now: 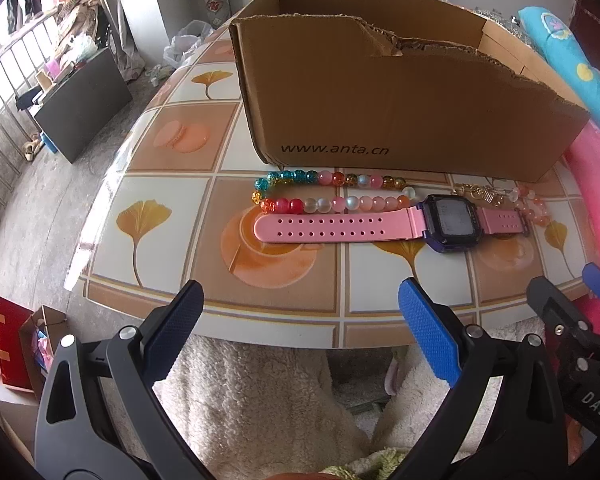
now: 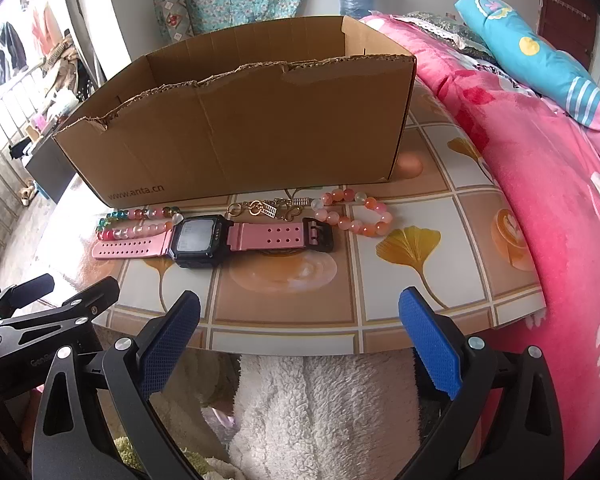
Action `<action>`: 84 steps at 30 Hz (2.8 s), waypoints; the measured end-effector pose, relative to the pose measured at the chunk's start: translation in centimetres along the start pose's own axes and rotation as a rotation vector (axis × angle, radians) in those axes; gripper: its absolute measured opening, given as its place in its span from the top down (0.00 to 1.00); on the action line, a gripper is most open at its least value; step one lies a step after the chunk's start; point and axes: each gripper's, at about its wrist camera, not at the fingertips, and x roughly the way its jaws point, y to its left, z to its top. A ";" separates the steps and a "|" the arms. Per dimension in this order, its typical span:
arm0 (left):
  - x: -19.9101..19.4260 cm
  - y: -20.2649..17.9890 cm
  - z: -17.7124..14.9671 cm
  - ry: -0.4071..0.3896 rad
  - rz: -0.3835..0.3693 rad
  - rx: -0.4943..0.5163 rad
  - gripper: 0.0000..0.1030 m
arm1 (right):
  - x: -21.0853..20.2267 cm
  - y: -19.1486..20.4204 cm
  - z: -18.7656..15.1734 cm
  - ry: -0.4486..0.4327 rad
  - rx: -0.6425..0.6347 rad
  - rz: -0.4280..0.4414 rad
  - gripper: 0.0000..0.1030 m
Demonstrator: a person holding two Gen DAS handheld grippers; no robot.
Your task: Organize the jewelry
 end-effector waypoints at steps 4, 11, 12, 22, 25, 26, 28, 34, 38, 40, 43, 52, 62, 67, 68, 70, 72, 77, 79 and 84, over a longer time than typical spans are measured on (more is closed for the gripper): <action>1.1 -0.1 -0.3 -0.029 0.065 0.070 0.08 | -0.7 -0.2 0.0 -0.040 -0.040 0.022 0.06; 2.3 0.3 -0.1 -0.054 0.062 0.121 0.07 | 0.1 1.0 0.9 -0.088 -0.213 0.102 0.12; 2.3 0.4 -0.2 -0.058 0.054 0.125 0.07 | 0.5 1.3 1.2 -0.081 -0.238 0.123 0.15; 3.1 2.4 -0.3 -0.036 -0.082 0.132 0.07 | 3.6 4.8 3.5 -0.041 -0.525 0.293 0.28; 3.0 2.4 -0.4 -0.033 -0.088 0.146 0.07 | 4.3 5.5 3.8 -0.027 -0.583 0.322 0.29; 3.1 2.4 -0.3 -0.028 -0.092 0.149 0.07 | 4.6 5.7 4.0 -0.020 -0.598 0.325 0.29; 3.0 2.4 -0.2 -0.015 -0.100 0.159 0.07 | 5.1 5.8 4.1 0.000 -0.622 0.335 0.30; 2.7 2.3 -0.2 -0.069 -0.104 0.210 0.07 | 6.0 5.5 4.1 0.056 -0.637 0.373 0.47; 1.7 1.6 -0.5 -0.115 -0.160 0.265 0.08 | 5.7 4.6 4.2 0.085 -0.650 0.406 0.49; 1.0 0.8 -0.8 -0.144 -0.175 0.322 0.08 | 5.4 4.0 4.4 0.120 -0.641 0.447 0.49; 1.0 -0.5 -1.0 -0.155 -0.165 0.402 0.09 | 5.5 2.8 5.2 0.190 -0.584 0.529 0.49; 1.2 -3.3 -1.1 -0.139 -0.147 0.521 0.43 | 7.6 -1.2 8.3 0.399 -0.420 0.733 0.49; 1.3 -4.5 0.6 -0.059 -0.240 0.469 0.86 | 9.6 -4.3 10.2 0.432 -0.336 0.817 0.49; 2.1 -3.3 2.7 0.018 -0.332 0.364 0.87 | 7.7 -2.5 7.2 0.367 -0.403 0.771 0.48; 2.3 -3.2 3.0 0.031 -0.340 0.347 0.87 | 7.0 -2.4 6.6 0.341 -0.434 0.741 0.48; 2.6 -3.1 3.4 0.041 -0.349 0.329 0.89 | 5.9 -2.4 5.8 0.294 -0.484 0.681 0.48; 3.0 -2.7 4.2 0.052 -0.353 0.312 0.91 | 5.1 -2.9 5.1 0.250 -0.519 0.621 0.49; 3.4 -2.0 3.9 0.046 -0.351 0.301 0.91 | 3.9 -3.9 4.1 0.152 -0.552 0.465 0.61; 2.5 -1.5 2.6 0.023 -0.334 0.315 0.92 | 4.1 -3.7 4.1 0.127 -0.535 0.418 0.77; 0.3 -1.5 2.0 -0.065 -0.315 0.336 0.97 | 2.6 -3.7 3.9 0.068 -0.499 0.363 0.93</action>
